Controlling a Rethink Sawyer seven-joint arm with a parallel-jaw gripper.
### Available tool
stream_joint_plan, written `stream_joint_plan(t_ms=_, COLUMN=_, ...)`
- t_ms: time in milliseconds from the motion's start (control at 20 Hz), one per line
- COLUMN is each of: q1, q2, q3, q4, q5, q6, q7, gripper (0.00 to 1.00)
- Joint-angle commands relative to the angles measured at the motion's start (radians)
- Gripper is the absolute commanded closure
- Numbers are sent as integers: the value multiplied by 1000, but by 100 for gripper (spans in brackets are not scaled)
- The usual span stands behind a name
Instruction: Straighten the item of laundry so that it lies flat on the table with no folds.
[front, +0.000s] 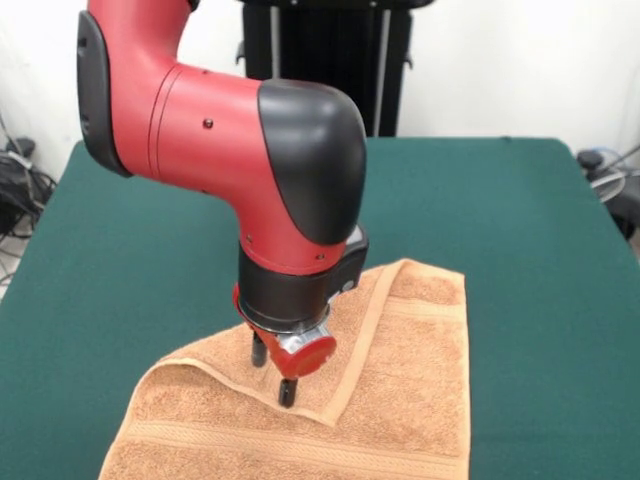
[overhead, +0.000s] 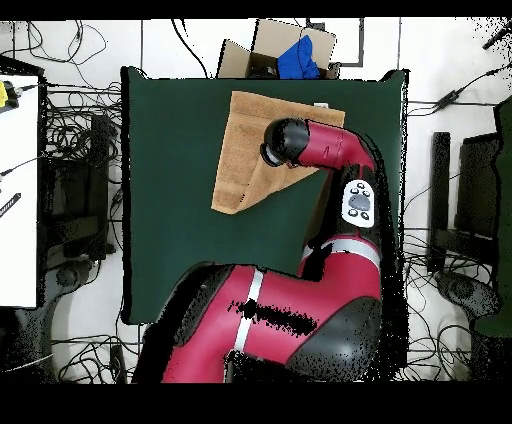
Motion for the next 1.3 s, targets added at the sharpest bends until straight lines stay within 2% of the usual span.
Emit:
stream_joint_plan(t_ms=50, q1=44, q2=98, q3=32, q4=-2, q5=50, q6=-89, q7=209, gripper=0)
stream_joint_plan(t_ms=350, q1=40, q2=99, q3=38, q4=-13, q5=75, q6=-59, q7=186, gripper=0)
stream_joint_plan(t_ms=600, q1=3, q2=87, q3=75, q4=24, q5=68, q6=15, q7=81, gripper=0)
stream_joint_plan(t_ms=750, q1=2, q2=30, q3=57, q4=102, q5=66, q6=139, q7=54, gripper=0)
stream_joint_plan(t_ms=1050, q1=-3, q2=-113, q3=46, q4=324, q5=81, q6=216, q7=37, gripper=0)
stream_joint_plan(t_ms=1300, q1=12, q2=-178, q3=20, q4=451, q5=44, q6=101, q7=47, gripper=0)
